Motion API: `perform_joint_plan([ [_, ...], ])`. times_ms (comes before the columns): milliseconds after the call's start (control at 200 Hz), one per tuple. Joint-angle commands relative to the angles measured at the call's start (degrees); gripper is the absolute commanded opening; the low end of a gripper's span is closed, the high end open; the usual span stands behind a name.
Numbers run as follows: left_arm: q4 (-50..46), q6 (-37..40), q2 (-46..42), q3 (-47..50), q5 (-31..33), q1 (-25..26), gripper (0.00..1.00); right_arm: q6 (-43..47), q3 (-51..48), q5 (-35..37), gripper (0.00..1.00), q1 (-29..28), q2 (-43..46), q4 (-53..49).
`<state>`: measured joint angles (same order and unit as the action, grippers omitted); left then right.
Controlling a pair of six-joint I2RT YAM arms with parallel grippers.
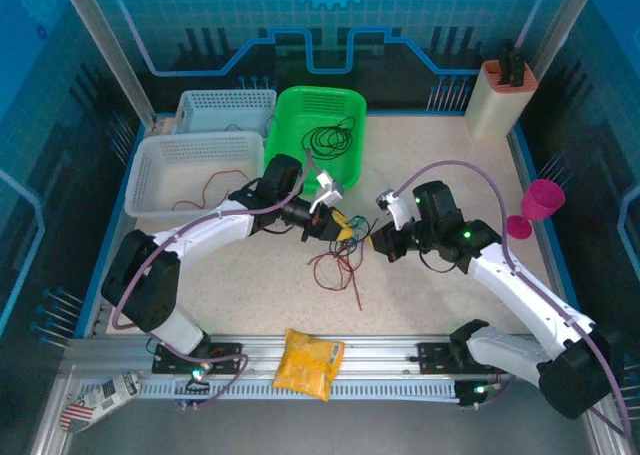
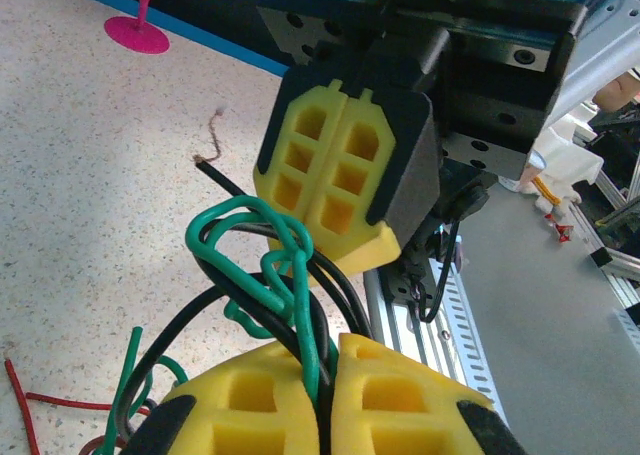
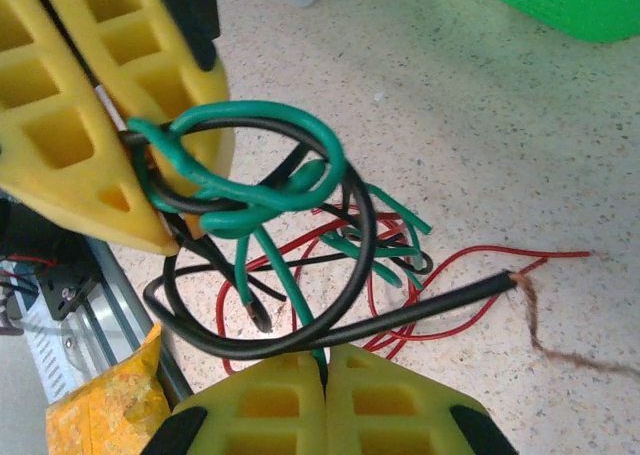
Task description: Untangle the cables
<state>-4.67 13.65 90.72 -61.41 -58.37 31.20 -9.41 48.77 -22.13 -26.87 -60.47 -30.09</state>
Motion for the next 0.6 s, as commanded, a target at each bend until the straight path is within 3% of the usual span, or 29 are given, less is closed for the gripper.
perform_joint_plan([
  [0, -0.87, 2.34, -1.32, -1.43, -3.10, 0.37, 0.00, -2.22, 1.25, 2.79, 0.00, 1.47, -0.19, -2.12],
  [205, -0.04, 1.39, -1.05, -1.52, -2.45, 0.42, 0.00, -0.50, 0.43, -8.69, 0.00, -0.26, 1.76, 1.99],
  [595, 0.37, 1.03, -1.12, -1.43, -2.52, 0.45, 0.00, -0.26, 1.28, -10.89, 0.00, -5.12, -2.74, 5.17],
])
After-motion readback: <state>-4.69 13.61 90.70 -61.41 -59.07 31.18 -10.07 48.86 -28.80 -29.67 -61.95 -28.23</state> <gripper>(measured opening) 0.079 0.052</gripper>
